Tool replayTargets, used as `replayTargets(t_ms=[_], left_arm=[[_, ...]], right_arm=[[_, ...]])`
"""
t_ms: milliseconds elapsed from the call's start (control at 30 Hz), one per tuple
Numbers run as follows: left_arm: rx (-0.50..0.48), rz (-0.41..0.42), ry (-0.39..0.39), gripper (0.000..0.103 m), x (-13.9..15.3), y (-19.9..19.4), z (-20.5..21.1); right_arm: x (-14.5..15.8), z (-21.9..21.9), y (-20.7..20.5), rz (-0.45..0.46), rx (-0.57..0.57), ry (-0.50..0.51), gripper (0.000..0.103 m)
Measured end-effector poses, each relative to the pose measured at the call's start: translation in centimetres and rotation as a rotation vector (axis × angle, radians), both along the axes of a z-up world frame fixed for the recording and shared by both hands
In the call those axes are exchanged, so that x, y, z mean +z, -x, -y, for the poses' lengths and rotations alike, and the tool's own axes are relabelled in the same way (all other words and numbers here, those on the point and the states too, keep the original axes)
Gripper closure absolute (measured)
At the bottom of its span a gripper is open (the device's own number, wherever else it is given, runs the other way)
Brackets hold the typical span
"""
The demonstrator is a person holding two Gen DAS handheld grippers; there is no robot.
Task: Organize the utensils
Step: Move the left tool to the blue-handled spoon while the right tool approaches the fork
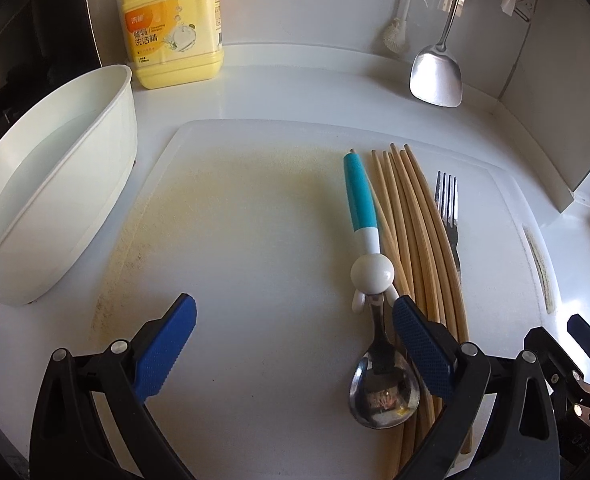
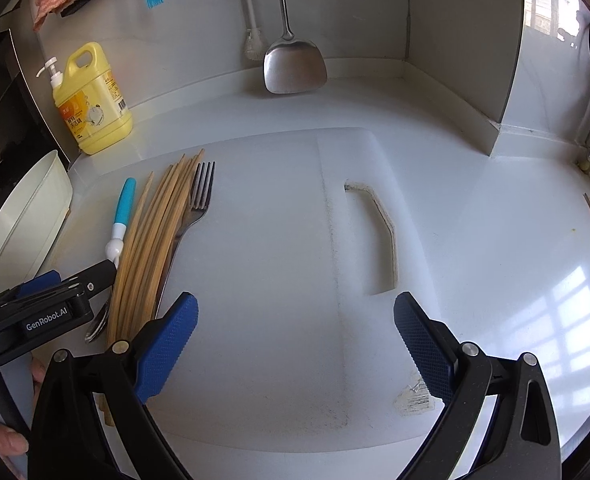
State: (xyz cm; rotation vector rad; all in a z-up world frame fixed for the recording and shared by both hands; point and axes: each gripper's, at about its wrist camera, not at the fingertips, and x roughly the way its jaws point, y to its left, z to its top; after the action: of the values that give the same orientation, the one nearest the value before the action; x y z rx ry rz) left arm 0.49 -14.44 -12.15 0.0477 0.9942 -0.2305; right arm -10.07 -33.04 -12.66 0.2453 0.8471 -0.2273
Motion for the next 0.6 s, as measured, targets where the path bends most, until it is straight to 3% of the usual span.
replayTargets(t_ms=[600], left_arm=[[0.038,0.024,-0.038,0.005,-0.7,-1.3,-2.2]], right_arm=[[0.2,-1.8,-2.6,0.001,0.014,0.049,0.009]])
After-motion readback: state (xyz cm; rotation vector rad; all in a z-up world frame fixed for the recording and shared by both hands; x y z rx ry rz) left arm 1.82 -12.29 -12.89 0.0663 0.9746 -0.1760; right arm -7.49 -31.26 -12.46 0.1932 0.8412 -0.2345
